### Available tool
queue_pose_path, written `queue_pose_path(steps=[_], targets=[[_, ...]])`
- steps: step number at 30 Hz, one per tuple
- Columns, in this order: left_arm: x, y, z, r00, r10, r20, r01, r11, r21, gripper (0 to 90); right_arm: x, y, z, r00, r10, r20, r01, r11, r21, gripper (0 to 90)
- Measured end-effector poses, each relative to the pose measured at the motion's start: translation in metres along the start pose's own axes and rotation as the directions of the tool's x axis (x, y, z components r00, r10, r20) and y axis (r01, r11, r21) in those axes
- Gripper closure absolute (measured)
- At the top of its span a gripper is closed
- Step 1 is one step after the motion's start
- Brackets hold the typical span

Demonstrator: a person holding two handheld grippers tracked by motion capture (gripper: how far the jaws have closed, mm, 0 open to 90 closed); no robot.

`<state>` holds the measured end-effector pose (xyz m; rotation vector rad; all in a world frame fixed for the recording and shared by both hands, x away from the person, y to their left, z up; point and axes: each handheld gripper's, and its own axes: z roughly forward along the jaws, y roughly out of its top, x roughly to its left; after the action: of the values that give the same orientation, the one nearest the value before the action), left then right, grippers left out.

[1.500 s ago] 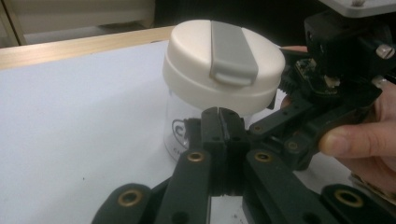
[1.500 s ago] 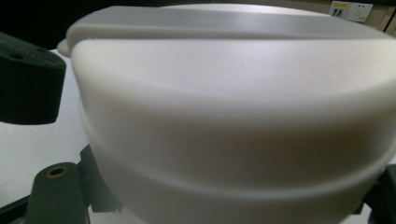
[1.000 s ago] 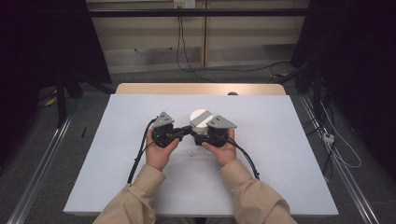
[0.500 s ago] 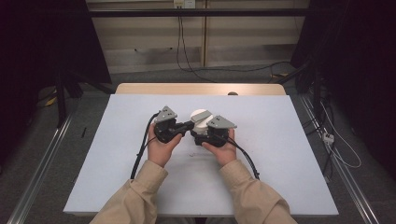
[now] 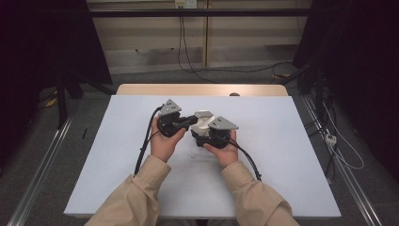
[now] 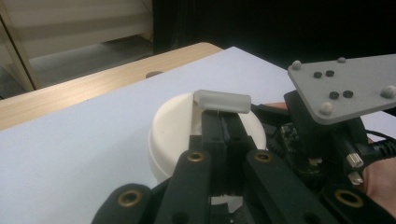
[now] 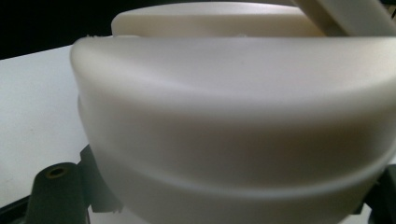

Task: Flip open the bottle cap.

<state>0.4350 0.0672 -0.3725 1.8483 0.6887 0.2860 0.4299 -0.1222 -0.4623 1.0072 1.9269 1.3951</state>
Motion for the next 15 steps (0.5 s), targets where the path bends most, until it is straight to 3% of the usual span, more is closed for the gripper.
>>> queue_pose_path(steps=[15], targets=[[-0.002, 0.012, 0.009, 0.9998, 0.019, -0.004, -0.019, 0.9998, 0.003, 90.0, 0.000, 0.000, 0.000, 1.0000, 0.001, 0.001, -0.001, 1.000, -0.001, 18.6]])
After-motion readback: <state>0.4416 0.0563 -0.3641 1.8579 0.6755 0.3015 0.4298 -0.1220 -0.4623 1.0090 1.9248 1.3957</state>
